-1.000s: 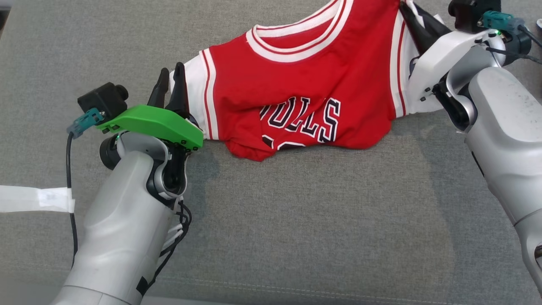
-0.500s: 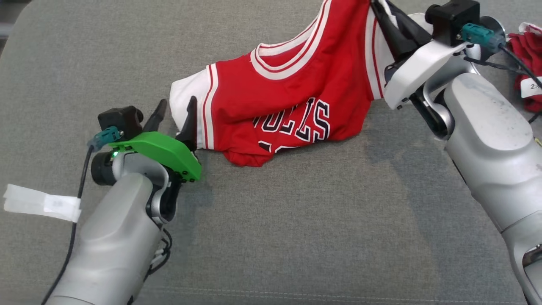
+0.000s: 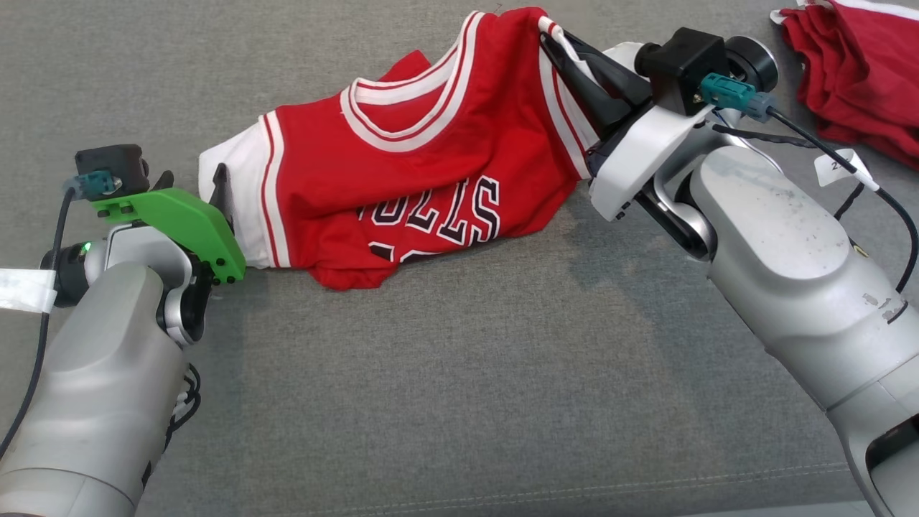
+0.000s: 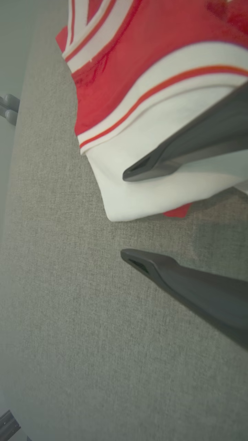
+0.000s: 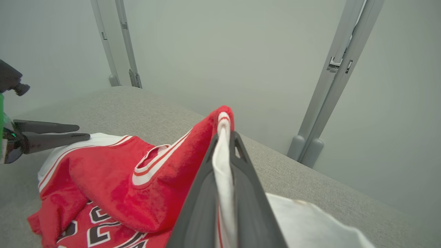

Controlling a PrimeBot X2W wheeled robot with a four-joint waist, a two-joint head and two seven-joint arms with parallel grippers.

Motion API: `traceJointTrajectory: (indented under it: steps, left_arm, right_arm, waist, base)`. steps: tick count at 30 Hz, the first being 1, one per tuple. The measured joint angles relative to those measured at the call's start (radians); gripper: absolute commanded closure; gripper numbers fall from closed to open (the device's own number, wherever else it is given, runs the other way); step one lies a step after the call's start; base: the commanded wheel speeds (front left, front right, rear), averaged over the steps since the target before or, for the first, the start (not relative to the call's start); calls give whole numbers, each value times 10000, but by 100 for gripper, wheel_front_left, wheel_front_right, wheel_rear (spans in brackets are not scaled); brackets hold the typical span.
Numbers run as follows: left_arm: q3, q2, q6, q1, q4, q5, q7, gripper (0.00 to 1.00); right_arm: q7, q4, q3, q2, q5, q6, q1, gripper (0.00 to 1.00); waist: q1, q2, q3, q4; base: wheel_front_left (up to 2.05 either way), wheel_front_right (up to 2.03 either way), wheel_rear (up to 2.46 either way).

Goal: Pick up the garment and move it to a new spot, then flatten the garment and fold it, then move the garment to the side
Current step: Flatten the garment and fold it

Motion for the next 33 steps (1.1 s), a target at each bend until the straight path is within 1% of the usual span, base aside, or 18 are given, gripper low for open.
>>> traceJointTrajectory:
  steps: [3, 5, 6, 7, 8, 10, 14, 15, 17, 20, 23, 27, 28, 33]
  left_arm:
    - [77, -23, 0, -27, 180, -257, 353, 0]
    - [81, -196, 0, -197, 270, -364, 476, 0]
    - [71, -253, 0, -278, 303, -364, 489, 5]
    - [63, -278, -2, -354, 336, -364, 491, 49]
    - [63, -280, -4, -420, 362, -364, 525, 60]
    - [54, -268, -10, -511, 387, -357, 472, 100]
    - [-38, -351, -102, -684, 391, -245, 295, 100]
    - [-42, -395, -125, -712, 391, -226, 196, 95]
    - [-96, -431, -198, -744, 393, -151, 67, 100]
    - [-180, -485, -420, -744, 387, -23, -155, 100]
    - [-171, -531, -594, -744, 253, 61, -723, 100]
    - [217, -569, -840, -751, -370, 38, -1988, 100]
    - [345, -579, -917, -754, -587, 17, -2132, 100]
    - [943, -675, -1279, -755, -1764, 15, -2088, 100]
  right_arm:
    - [-2, -178, 111, -19, 0, 0, -79, 100]
    - [-8, -238, 75, -203, 4, 10, -168, 100]
    - [-8, -238, 67, -297, 15, 10, -168, 100]
    - [-8, -238, 67, -385, 38, 10, -167, 100]
    - [-8, -240, 65, -441, 71, 10, -167, 100]
    - [-12, -261, 67, -462, 100, 10, -167, 100]
    - [-21, -270, 0, -610, 134, 10, -166, 100]
    - [-21, -268, -6, -677, 176, 10, -165, 100]
    - [-33, -261, -21, -734, 194, 10, -158, 100]
    - [-36, -249, -56, -750, 267, 10, -142, 100]
    - [-123, -247, -192, -798, 284, 10, -119, 100]
    - [-245, -330, -523, -926, 337, -8, -111, 100]
    - [-265, -412, -654, -1003, 337, -29, -112, 100]
    - [-374, -1053, -1427, -1371, 290, -499, -120, 100]
  waist:
    - [0, 0, 164, -259]
    - [0, 0, 338, -456]
    - [0, 0, 392, -503]
    - [0, 0, 438, -540]
    - [0, 0, 475, -570]
    - [0, 0, 533, -608]
    - [0, 0, 541, -546]
    - [0, 0, 528, -512]
    - [0, 0, 490, -443]
    - [0, 0, 405, -337]
    - [0, 0, 279, -234]
    - [0, 0, 42, -113]
    - [0, 0, -31, -82]
    - [0, 0, -442, 76]
  base:
    - [0, 0, 0]
    - [0, 0, 0]
    - [0, 0, 0]
    - [0, 0, 0]
    - [0, 0, 0]
    - [0, 0, 0]
    - [0, 0, 0]
    - [0, 0, 0]
    - [0, 0, 0]
    - [0, 0, 0]
    - [0, 0, 0]
    - [0, 0, 0]
    - [0, 0, 0]
    - [0, 0, 0]
